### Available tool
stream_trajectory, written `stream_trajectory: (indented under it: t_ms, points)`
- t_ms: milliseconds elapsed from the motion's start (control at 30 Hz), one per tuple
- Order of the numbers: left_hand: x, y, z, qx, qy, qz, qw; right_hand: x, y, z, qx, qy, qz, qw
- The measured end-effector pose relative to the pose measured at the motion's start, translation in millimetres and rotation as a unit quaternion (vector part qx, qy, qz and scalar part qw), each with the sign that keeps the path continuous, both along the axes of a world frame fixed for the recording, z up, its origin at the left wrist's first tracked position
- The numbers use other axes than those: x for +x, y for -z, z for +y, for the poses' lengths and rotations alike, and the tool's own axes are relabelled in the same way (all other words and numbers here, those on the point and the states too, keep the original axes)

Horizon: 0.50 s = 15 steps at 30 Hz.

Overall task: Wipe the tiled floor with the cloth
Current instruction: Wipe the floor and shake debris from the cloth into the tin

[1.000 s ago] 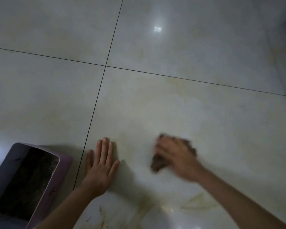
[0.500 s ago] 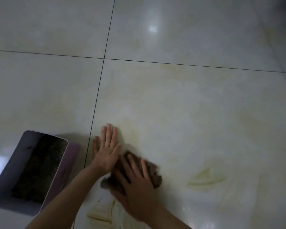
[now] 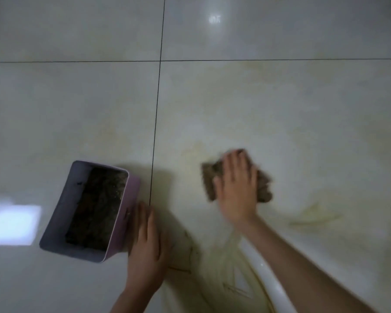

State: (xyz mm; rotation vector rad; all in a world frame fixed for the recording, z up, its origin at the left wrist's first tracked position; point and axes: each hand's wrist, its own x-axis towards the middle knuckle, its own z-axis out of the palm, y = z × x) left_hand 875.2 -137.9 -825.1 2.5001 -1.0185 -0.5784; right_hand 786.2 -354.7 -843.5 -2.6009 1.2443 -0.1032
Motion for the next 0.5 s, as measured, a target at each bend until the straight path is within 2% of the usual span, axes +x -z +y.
stream_trajectory:
  t_ms: [67, 133, 200, 233, 267, 300, 400, 433, 500]
  points:
    - [-3, -1, 6, 0.004, -0.015, -0.001, 1.000, -5, -1, 80, 0.023, -0.166, -0.018, 0.986]
    - [-4, -3, 11, -0.001, -0.020, -0.001, 1.000, -20, -5, 122, 0.039, -0.331, -0.006, 0.943]
    - [-4, -4, 16, -0.010, -0.025, 0.005, 1.000, -24, -6, 102, 0.056, -0.449, -0.005, 0.892]
    - [-3, -4, 19, -0.016, -0.025, 0.010, 0.999, -21, -12, 84, 0.094, -0.484, 0.007, 0.870]
    - [-3, -4, 22, -0.027, -0.021, 0.022, 0.999, -16, -19, 61, 0.137, -0.471, -0.002, 0.871]
    - [-4, -3, 27, -0.044, -0.016, 0.034, 0.998, -11, -24, 33, 0.161, -0.414, -0.025, 0.895]
    - [-4, -2, 34, -0.088, -0.038, 0.063, 0.993, 12, -29, -48, 0.225, -0.155, -0.050, 0.961]
    - [-4, -4, 34, -0.093, -0.049, 0.077, 0.991, 21, -28, -64, 0.211, -0.090, -0.033, 0.973]
    - [-3, -7, 35, -0.096, -0.053, 0.100, 0.989, 34, -29, -65, 0.149, -0.043, -0.031, 0.987]
